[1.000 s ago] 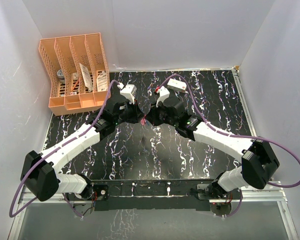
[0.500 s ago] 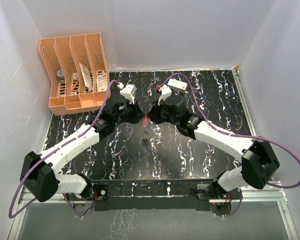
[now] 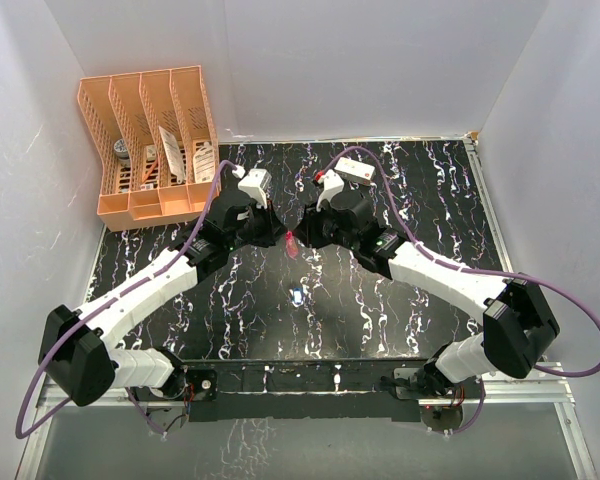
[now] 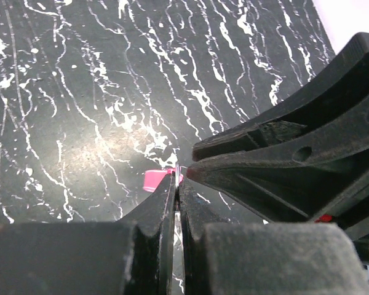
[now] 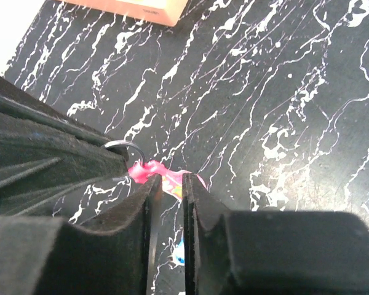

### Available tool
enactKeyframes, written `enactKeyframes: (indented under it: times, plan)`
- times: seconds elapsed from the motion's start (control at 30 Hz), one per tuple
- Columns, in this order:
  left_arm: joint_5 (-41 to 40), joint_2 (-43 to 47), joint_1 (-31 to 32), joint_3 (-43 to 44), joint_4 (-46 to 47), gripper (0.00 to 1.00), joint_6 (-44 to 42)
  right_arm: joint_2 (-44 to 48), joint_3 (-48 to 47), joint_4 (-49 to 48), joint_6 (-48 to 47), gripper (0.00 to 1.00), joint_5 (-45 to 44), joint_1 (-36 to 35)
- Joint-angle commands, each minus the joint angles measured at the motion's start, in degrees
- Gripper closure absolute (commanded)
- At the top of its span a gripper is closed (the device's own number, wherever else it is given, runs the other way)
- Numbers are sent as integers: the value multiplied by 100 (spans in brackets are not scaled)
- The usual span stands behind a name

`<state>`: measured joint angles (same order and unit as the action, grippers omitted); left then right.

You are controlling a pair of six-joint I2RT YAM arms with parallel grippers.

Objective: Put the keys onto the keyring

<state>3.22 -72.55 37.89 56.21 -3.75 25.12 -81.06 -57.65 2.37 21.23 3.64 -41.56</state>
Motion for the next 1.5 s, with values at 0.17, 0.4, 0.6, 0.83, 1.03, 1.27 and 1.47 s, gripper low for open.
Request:
enactKeyframes:
  times: [0.17,0.4,0.6,0.83,1.03,1.27,1.47]
  plan:
    - [-700,281,-111,-29,-330,100,18,177,582,98,53,73,354,14]
    - [-441,339,-476,-102,-305,100,67,123,1018,209,127,68,586,-261]
    - [-375,358,-492,-160,-271,100,80,-288,961,299,330,64,459,-789]
    - [-366,442,-501,-223,-280,100,89,-751,787,492,567,59,253,-1082]
    - [-366,471,-503,-259,-267,100,80,-928,683,582,790,58,113,-1162]
    - [-358,526,-535,-307,-256,100,63,-1007,614,540,847,59,41,-1297]
    - [-340,586,-556,-337,-277,100,45,-1221,451,615,862,60,-116,-1404]
